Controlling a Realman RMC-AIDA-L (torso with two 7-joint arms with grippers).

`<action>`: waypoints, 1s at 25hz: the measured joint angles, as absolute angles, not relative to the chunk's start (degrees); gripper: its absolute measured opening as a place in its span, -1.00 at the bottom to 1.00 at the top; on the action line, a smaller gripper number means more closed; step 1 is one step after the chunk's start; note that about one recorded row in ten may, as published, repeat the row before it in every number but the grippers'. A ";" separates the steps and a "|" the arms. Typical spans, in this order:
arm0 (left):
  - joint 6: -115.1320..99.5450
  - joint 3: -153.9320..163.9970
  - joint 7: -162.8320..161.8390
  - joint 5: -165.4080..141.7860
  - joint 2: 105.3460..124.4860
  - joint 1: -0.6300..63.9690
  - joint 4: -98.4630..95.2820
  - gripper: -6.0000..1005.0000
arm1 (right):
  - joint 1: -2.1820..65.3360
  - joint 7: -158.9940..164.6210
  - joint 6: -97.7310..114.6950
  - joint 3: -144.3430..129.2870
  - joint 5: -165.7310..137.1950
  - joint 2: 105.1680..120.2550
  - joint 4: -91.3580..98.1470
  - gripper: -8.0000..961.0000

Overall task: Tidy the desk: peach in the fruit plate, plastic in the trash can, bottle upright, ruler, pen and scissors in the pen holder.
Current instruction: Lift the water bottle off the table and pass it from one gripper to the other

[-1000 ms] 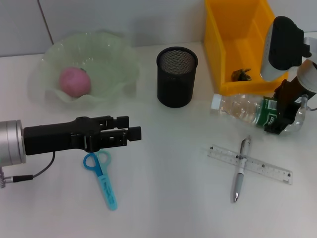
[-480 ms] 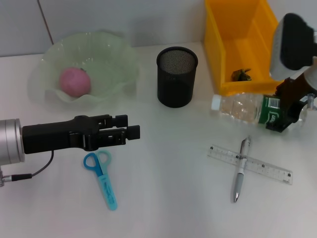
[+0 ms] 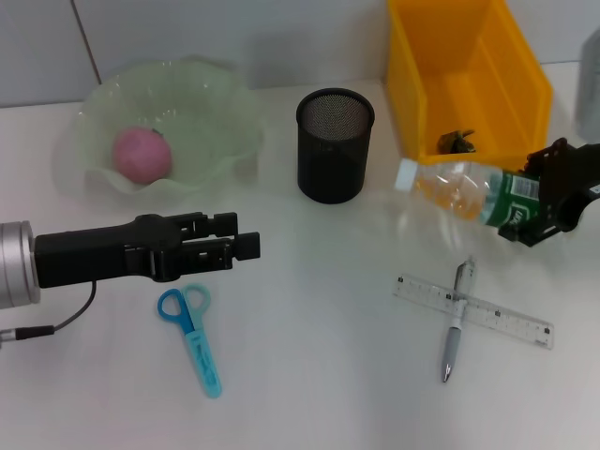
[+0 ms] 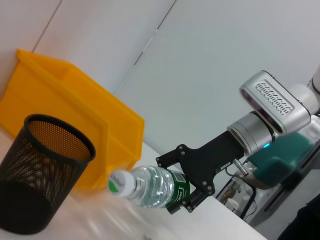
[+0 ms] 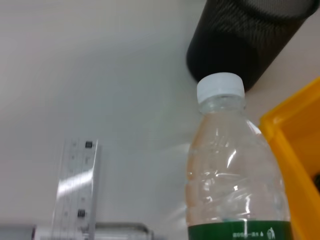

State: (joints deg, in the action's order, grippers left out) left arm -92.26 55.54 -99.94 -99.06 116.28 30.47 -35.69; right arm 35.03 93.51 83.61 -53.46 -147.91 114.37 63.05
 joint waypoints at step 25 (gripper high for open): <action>-96.63 42.86 -78.97 -87.37 118.57 30.65 -25.12 0.44 | 31.18 62.95 88.13 -42.05 -102.31 118.95 37.10 0.62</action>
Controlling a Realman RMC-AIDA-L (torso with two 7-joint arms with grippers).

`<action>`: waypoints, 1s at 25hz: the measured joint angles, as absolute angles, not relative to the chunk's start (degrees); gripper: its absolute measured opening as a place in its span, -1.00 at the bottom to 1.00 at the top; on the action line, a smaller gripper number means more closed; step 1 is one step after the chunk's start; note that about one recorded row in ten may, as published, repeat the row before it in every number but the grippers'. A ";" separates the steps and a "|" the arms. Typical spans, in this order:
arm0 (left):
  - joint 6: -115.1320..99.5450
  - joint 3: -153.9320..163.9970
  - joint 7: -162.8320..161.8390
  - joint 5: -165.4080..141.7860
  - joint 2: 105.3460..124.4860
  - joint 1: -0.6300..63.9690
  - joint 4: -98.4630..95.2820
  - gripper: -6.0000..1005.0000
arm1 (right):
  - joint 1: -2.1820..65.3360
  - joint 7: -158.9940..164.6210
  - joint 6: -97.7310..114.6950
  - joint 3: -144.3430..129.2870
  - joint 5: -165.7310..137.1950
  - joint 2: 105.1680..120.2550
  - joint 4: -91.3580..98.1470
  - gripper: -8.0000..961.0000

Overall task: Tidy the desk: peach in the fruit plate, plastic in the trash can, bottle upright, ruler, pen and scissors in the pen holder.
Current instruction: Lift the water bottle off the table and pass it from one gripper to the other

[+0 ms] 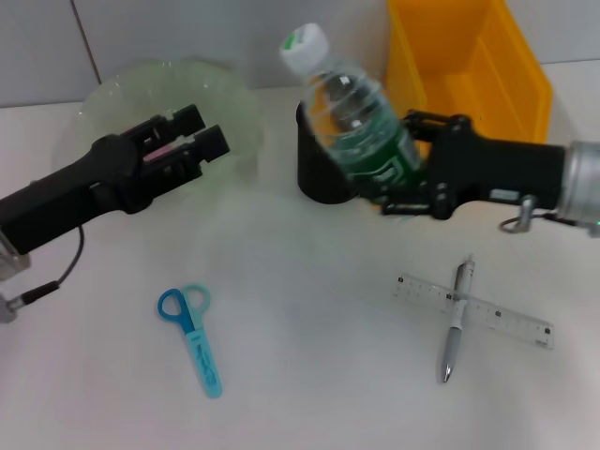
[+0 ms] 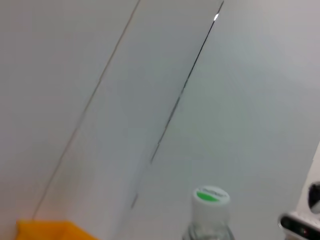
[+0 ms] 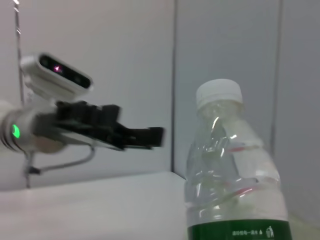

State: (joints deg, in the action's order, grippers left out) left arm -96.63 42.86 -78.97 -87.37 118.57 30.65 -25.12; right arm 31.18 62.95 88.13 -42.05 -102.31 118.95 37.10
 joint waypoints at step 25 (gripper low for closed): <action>-96.77 43.22 -62.53 -76.65 118.92 34.40 -11.31 0.46 | 38.93 53.02 87.66 -42.53 -98.23 119.44 20.16 0.62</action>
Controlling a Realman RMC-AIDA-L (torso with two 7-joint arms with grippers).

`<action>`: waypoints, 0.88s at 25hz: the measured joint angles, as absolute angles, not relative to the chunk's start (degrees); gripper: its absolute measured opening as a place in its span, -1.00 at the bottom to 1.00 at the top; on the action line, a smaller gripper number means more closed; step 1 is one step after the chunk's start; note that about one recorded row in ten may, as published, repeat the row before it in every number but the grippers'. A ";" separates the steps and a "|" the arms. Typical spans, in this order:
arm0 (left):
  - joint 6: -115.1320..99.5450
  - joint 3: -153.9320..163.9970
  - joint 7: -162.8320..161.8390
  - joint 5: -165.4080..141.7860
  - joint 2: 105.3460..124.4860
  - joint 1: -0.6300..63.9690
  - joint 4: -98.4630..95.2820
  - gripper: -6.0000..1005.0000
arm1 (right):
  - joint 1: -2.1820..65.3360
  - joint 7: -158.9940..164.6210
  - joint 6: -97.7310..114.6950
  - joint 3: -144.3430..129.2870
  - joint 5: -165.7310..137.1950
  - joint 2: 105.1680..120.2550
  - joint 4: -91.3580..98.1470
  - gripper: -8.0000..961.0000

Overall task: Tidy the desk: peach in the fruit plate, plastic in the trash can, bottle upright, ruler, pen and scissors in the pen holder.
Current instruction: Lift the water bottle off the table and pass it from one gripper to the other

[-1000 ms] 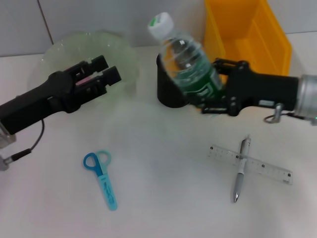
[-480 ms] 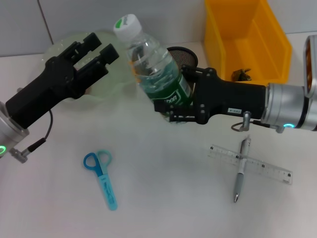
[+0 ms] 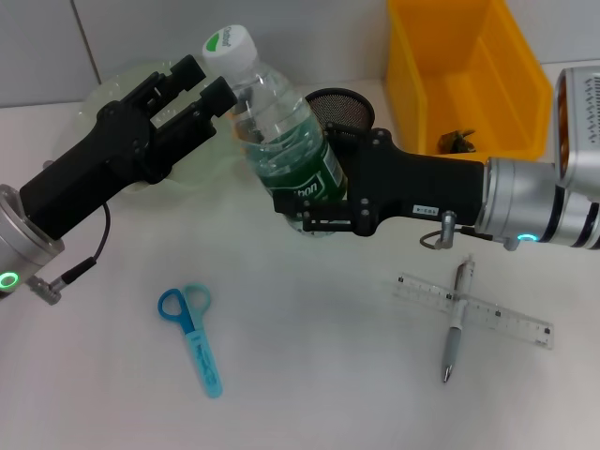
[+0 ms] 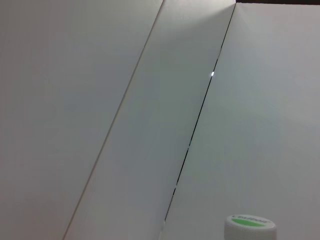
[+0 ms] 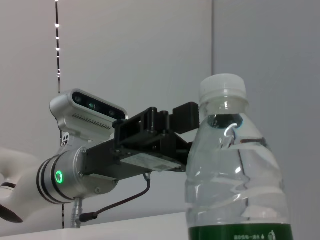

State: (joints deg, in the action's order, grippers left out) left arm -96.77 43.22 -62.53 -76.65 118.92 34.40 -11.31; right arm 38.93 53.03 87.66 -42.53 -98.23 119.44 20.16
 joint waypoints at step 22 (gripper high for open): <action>-97.15 42.66 -61.13 -76.35 118.89 34.43 -11.20 0.60 | 41.72 52.30 85.68 -42.54 -98.17 119.53 18.26 0.62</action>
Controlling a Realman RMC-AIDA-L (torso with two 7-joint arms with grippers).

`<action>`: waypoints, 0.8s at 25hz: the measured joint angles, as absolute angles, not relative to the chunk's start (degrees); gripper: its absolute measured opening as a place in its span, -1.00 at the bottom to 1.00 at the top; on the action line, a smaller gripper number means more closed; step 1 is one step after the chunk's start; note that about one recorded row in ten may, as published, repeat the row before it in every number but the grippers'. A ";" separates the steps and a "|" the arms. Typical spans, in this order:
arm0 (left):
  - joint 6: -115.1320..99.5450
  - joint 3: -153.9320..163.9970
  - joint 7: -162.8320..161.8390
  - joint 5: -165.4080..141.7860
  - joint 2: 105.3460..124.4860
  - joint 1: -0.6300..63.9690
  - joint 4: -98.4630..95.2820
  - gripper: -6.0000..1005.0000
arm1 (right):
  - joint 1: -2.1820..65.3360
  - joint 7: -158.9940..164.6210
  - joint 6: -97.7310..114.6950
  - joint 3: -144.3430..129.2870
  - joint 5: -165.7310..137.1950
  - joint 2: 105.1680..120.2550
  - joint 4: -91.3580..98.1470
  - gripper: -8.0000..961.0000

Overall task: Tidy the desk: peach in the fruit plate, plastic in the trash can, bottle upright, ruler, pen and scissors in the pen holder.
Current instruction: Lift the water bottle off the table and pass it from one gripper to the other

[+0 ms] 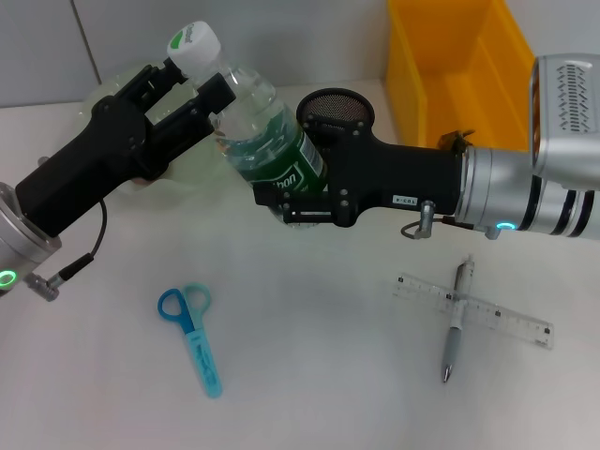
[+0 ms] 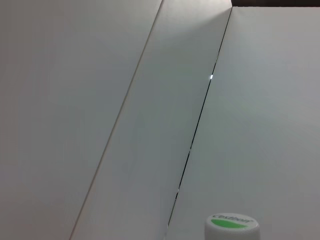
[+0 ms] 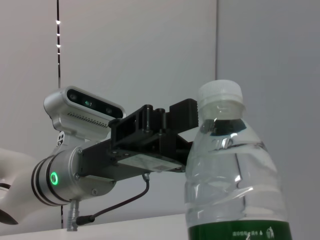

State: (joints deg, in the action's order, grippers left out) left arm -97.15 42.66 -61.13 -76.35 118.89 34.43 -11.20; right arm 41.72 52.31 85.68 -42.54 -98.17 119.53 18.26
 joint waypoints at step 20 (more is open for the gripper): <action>-96.94 42.69 -61.64 -75.70 118.92 34.61 -11.16 0.60 | 42.67 52.32 84.26 -42.64 -98.51 119.53 16.39 0.62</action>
State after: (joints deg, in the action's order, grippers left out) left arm -96.94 42.69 -61.64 -75.70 118.92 34.61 -11.16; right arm 42.67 52.32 84.26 -42.64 -98.51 119.53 16.39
